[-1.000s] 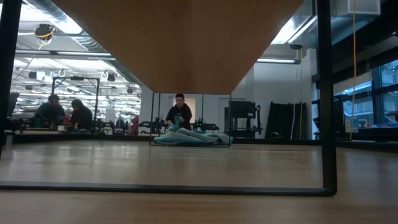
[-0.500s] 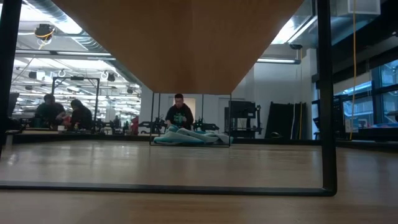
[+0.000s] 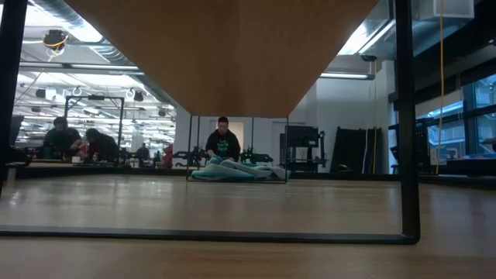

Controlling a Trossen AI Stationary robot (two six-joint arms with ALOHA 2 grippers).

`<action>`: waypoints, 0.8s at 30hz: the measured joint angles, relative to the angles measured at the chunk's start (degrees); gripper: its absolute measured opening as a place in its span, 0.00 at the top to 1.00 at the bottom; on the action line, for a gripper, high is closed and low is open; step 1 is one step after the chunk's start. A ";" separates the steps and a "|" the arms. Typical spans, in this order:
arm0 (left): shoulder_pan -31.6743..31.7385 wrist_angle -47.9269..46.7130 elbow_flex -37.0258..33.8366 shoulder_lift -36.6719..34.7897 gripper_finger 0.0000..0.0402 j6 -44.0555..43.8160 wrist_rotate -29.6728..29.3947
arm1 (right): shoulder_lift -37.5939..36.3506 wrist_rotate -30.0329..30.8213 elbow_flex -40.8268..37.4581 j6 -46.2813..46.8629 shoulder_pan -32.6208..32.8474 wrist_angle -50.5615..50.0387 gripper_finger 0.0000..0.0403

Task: Stack small to large cups/mugs on shelf
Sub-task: Put the light green cup on the shelf

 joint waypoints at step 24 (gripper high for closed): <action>-4.72 12.51 -10.22 0.00 0.77 2.89 0.59 | 0.09 1.44 0.00 1.69 -2.94 -0.72 0.57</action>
